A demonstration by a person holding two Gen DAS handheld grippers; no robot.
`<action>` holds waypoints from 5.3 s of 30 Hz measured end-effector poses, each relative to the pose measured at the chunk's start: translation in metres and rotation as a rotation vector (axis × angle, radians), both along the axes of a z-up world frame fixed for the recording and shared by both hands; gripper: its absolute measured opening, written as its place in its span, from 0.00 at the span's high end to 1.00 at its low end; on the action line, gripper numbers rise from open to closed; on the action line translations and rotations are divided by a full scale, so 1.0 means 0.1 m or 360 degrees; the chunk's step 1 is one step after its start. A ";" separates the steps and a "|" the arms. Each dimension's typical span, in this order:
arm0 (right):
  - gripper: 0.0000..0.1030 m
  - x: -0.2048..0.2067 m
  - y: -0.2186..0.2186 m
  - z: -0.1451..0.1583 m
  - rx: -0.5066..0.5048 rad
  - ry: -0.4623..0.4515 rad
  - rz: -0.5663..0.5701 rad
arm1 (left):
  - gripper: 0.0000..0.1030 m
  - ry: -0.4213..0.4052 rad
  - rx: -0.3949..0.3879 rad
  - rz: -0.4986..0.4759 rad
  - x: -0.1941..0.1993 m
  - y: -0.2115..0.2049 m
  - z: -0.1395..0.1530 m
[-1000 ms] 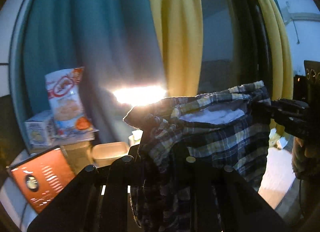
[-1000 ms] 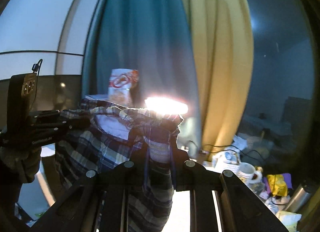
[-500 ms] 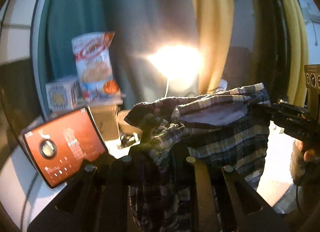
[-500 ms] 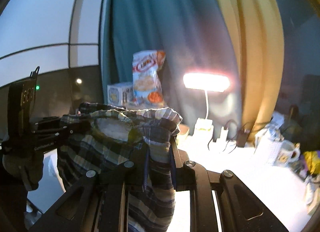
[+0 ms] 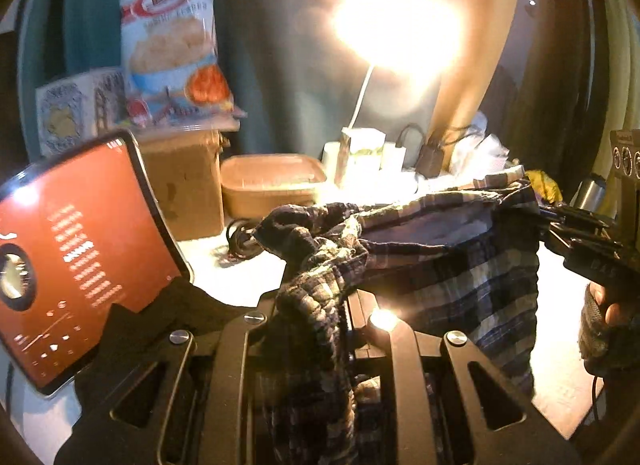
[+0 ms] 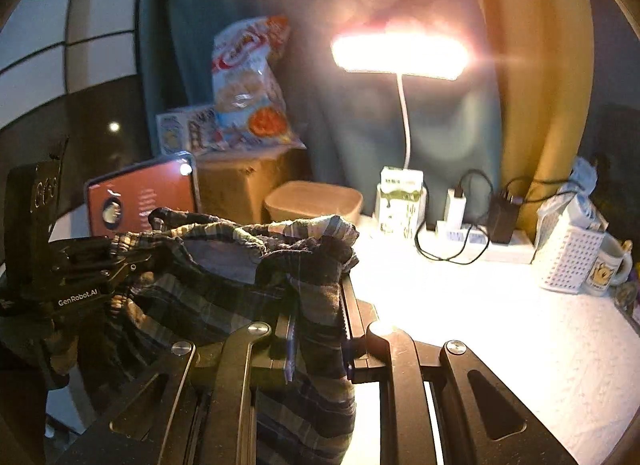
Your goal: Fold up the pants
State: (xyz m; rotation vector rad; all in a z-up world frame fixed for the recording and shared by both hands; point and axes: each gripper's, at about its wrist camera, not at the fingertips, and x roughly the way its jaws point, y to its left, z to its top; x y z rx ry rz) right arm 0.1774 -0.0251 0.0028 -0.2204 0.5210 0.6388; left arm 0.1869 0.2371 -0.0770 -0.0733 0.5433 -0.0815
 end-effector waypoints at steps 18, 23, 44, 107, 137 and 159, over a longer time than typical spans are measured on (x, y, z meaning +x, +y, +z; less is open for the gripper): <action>0.83 0.88 0.16 -0.83 -0.0083 0.0364 -0.0095 | 0.80 0.0288 -0.0021 0.0047 0.59 0.16 -0.55; 0.83 0.98 0.15 -0.96 -0.0092 0.0437 -0.0136 | 0.77 0.0316 -0.0045 0.0056 0.63 0.21 -0.62; 0.32 1.08 -0.27 -0.83 -0.0078 0.0453 -0.0420 | 0.38 0.0236 0.0007 0.0248 0.31 0.31 -0.28; 0.24 -1.80 -2.27 0.65 0.0030 -0.0238 -0.0673 | 0.08 -0.0391 0.0094 -0.0034 -1.70 -2.04 0.44; 0.17 -2.11 -2.09 0.76 -0.0018 -0.0328 -0.0628 | 0.02 -0.0522 0.0088 0.0144 -1.98 -1.85 0.58; 0.17 -2.16 -2.04 0.75 -0.0018 -0.0339 -0.0603 | 0.02 -0.0534 0.0086 0.0130 -2.03 -1.86 0.61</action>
